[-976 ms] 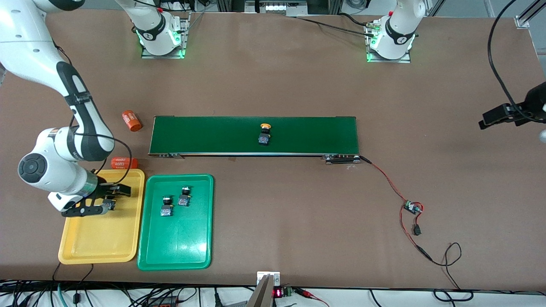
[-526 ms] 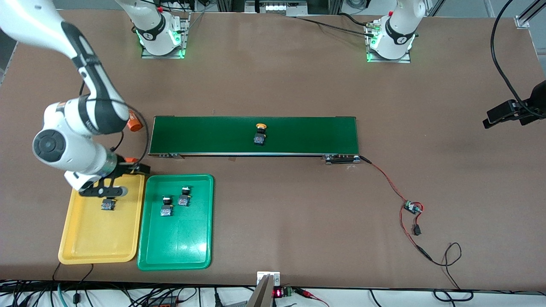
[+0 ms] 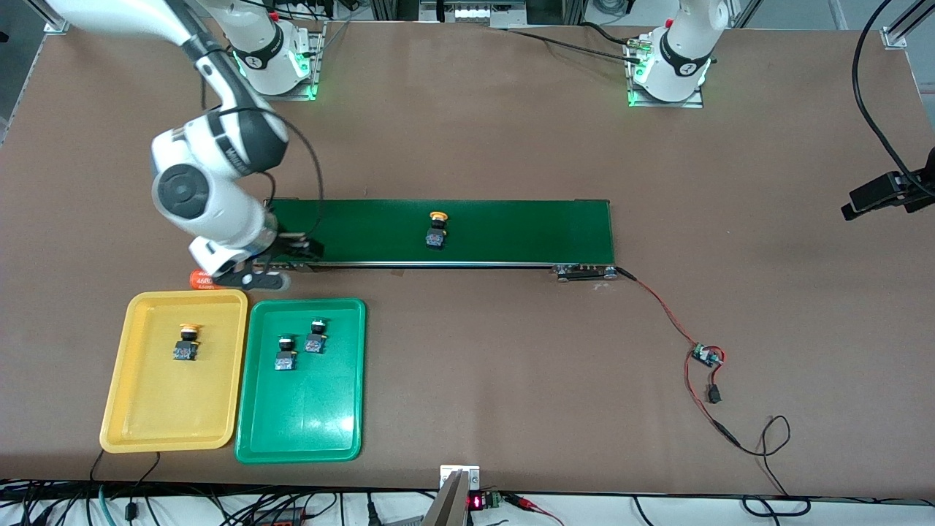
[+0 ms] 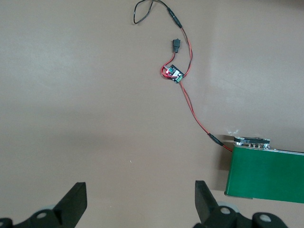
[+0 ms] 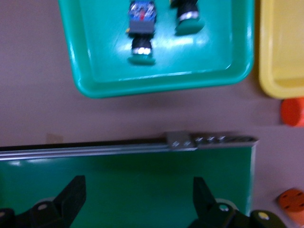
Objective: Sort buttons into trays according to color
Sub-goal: 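Move the right gripper back to the belt and grasp the second orange-cap button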
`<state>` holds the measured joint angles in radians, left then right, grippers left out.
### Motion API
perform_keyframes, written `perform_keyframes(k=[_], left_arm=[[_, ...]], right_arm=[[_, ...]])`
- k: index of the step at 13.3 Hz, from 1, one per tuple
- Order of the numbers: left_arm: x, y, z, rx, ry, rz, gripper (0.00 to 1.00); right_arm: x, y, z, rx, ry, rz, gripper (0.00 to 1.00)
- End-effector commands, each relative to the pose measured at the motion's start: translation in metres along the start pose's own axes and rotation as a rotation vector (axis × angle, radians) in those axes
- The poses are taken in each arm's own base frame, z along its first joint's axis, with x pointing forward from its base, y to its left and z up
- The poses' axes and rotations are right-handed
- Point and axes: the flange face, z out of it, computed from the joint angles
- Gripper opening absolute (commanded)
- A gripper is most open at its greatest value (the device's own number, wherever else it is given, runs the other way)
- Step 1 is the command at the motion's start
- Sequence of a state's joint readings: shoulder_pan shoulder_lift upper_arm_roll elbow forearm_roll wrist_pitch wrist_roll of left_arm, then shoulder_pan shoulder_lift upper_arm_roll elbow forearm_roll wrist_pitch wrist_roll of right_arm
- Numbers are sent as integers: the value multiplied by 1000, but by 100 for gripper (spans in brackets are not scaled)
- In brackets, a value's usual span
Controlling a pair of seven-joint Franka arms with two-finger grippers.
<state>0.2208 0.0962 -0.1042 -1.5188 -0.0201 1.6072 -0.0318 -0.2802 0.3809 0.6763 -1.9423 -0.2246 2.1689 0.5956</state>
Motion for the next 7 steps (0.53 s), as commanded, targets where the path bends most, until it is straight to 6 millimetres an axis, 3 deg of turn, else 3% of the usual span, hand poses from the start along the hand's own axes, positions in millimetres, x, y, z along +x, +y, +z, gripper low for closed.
perform_keyframes(k=[1, 5, 7], left_arm=[[-2, 1, -4, -1, -1, 12, 100], [-2, 1, -4, 0, -1, 12, 100], [-2, 1, -3, 0, -3, 12, 100]], right_arm=[[-32, -33, -2, 6, 24, 70, 100], [-67, -94, 7, 18, 26, 99, 100], [-77, -114, 17, 43, 24, 125, 100]])
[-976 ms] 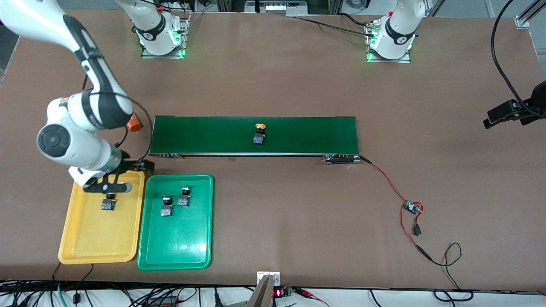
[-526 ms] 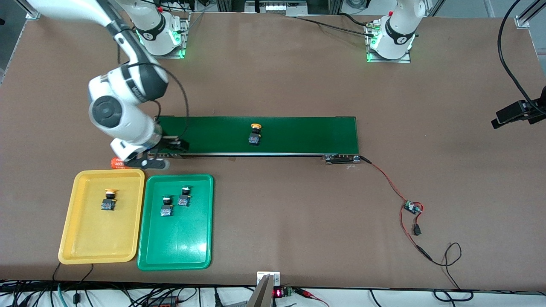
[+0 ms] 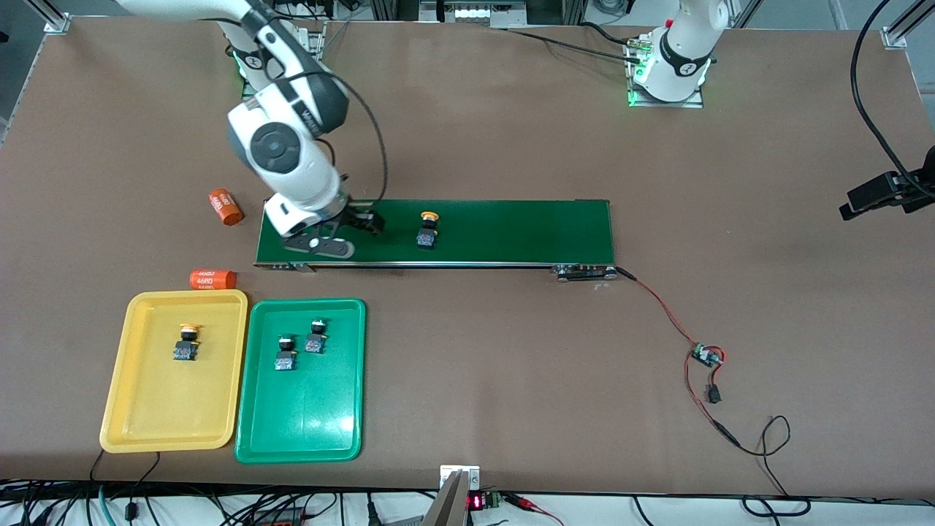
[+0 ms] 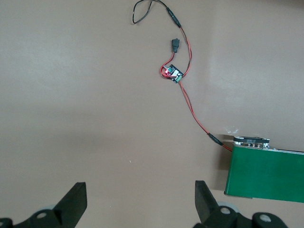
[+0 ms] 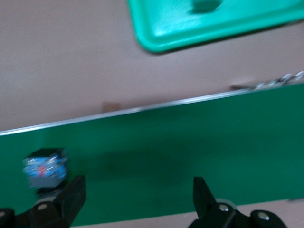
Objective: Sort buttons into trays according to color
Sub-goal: 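Move the right gripper back to the belt and grasp the second orange-cap button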
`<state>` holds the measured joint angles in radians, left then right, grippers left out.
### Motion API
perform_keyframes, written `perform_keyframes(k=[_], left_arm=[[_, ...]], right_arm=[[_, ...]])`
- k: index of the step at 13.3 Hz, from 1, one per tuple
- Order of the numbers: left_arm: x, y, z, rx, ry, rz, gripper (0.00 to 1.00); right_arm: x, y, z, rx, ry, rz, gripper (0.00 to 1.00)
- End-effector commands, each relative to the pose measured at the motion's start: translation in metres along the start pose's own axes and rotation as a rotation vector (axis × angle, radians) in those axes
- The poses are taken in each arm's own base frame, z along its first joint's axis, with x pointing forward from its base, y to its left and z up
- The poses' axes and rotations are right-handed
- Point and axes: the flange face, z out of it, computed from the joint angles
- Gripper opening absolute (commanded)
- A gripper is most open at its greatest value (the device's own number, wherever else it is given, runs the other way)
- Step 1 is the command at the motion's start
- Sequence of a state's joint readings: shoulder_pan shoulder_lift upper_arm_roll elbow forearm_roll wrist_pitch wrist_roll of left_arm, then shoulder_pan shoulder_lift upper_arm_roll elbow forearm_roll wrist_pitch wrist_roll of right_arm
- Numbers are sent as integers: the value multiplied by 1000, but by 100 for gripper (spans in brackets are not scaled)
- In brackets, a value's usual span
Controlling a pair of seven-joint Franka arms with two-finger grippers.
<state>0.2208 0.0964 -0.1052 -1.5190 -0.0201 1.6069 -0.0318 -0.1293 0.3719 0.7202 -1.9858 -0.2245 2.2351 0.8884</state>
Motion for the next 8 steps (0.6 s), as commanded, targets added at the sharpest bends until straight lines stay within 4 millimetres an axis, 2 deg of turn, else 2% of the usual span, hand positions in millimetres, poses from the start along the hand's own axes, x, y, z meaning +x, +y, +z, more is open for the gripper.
perform_keyframes(k=[1, 3, 6, 8], left_arm=[[-2, 0, -4, 0, -1, 11, 100], [-2, 0, -3, 0, -1, 10, 100], [-1, 3, -2, 6, 2, 16, 100], [-1, -1, -1, 6, 0, 8, 100]], right_arm=[[-17, -21, 9, 30, 13, 35, 100], [-27, -32, 21, 19, 15, 36, 100], [-32, -37, 44, -22, 43, 33, 100], [-31, -38, 51, -31, 47, 19, 100]])
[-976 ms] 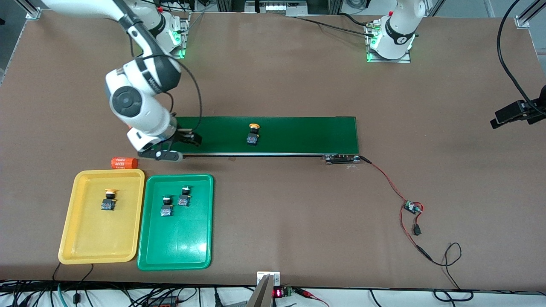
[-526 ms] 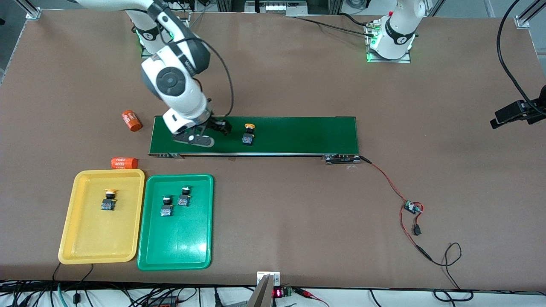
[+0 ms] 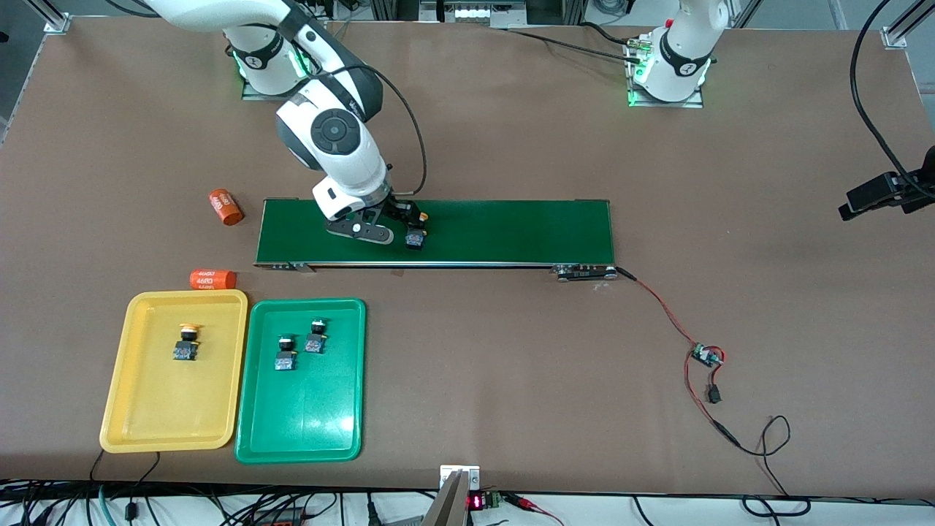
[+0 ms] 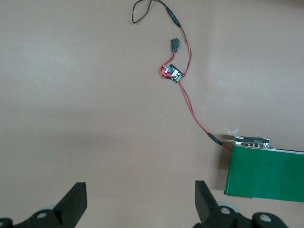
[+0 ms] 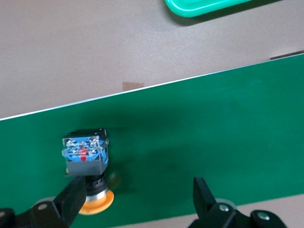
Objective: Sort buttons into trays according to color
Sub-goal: 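Lift the orange-cap button and carry it toward the trays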
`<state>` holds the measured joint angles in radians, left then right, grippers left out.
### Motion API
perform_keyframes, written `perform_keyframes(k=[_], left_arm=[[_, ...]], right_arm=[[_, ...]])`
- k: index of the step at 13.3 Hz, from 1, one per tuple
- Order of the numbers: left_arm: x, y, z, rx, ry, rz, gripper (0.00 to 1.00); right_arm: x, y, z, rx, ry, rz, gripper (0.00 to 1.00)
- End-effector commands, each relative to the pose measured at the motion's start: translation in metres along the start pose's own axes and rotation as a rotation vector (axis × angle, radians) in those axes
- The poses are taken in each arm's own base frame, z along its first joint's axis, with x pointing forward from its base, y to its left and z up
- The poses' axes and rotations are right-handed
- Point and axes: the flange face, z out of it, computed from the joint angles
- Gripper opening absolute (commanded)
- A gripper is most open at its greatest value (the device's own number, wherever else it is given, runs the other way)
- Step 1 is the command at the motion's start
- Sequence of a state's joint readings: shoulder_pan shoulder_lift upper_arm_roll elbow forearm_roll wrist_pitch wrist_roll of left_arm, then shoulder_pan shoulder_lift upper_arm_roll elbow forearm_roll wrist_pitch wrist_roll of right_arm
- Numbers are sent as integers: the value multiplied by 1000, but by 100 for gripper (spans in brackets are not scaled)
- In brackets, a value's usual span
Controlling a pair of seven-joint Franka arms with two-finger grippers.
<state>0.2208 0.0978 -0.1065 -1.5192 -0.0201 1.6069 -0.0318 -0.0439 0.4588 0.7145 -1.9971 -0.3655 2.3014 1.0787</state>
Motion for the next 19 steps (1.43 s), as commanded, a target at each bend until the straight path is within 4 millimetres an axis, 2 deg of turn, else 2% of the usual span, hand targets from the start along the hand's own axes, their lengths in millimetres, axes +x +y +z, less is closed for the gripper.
perform_keyframes(k=[1, 7, 12, 13, 14, 15, 19], left_arm=[[-1, -5, -2, 7, 1, 1, 100], [-3, -2, -4, 8, 0, 7, 100], [-4, 2, -5, 10, -2, 16, 100], [-4, 3, -5, 10, -2, 18, 100], [-4, 3, -4, 10, -4, 18, 100], [-4, 1, -4, 10, -4, 13, 100], [-6, -9, -3, 11, -26, -4, 100]], right_arm=[[-1, -4, 9, 7, 17, 0, 100], [1, -3, 9, 7, 19, 3, 100], [3, 0, 35, -14, 33, -54, 99], [5, 0, 35, -10, 34, -52, 97], [7, 3, 38, -13, 33, -50, 90], [9, 4, 38, -12, 35, -47, 73], [18, 10, 36, -10, 38, -38, 30]])
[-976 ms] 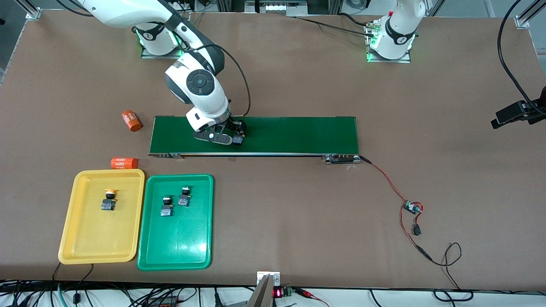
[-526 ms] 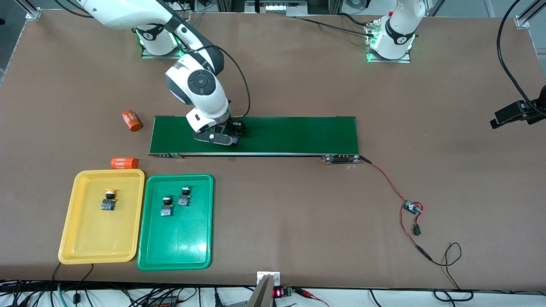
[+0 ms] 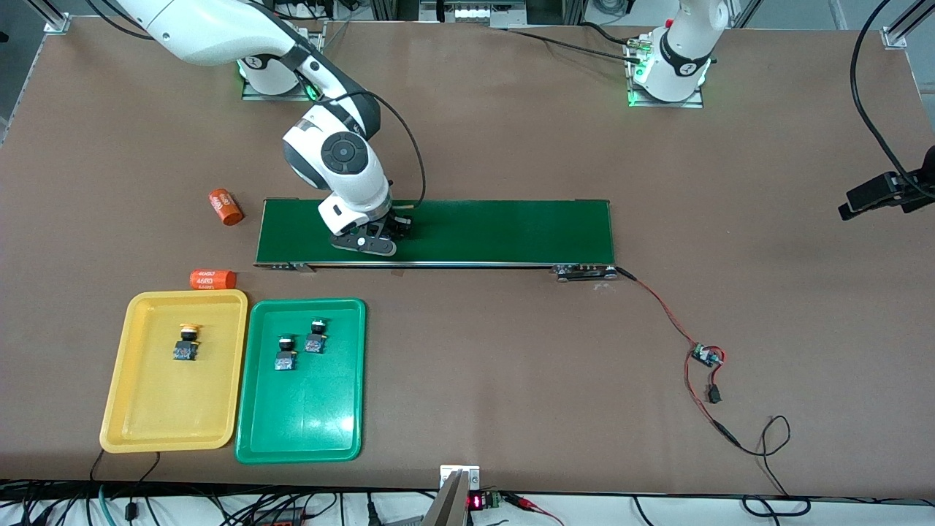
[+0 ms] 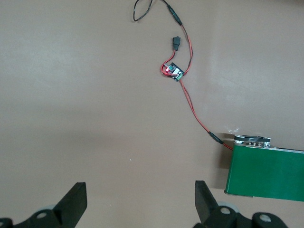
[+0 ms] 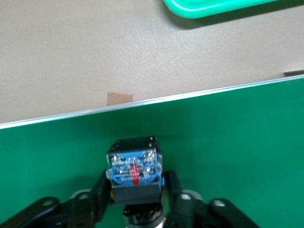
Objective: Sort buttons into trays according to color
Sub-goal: 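Lift the orange-cap button and carry it toward the trays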
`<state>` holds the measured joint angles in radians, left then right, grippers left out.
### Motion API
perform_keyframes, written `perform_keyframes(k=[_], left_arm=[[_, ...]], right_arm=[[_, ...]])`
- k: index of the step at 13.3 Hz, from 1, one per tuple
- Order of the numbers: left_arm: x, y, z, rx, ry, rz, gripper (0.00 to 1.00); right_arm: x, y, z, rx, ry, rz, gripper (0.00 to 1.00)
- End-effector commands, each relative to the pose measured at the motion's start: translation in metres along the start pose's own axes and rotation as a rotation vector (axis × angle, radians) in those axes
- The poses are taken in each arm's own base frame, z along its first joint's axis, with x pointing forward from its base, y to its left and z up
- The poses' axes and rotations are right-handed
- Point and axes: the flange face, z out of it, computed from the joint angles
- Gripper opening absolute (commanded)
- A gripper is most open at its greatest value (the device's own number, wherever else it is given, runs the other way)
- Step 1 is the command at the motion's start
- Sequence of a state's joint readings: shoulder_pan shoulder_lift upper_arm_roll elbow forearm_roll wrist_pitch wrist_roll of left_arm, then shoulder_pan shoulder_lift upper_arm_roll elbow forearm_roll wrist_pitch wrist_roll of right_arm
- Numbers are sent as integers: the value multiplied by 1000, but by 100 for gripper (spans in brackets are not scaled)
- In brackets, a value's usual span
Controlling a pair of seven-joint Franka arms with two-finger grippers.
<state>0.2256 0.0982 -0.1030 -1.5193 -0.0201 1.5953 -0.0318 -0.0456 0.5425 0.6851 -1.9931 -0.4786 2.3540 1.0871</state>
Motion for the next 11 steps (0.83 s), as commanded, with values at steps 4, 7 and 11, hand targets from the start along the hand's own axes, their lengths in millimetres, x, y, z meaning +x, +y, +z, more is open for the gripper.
perform_keyframes(k=[4, 7, 11], left_arm=[[-13, -22, -5, 13, -53, -28, 100], [-13, -25, -3, 12, -58, -33, 100], [-15, -29, -2, 12, -76, -40, 100]], right_arm=[[41, 16, -30, 3, 40, 53, 3], [82, 23, -77, -40, 59, -3, 3], [168, 105, -115, -27, 28, -121, 3]])
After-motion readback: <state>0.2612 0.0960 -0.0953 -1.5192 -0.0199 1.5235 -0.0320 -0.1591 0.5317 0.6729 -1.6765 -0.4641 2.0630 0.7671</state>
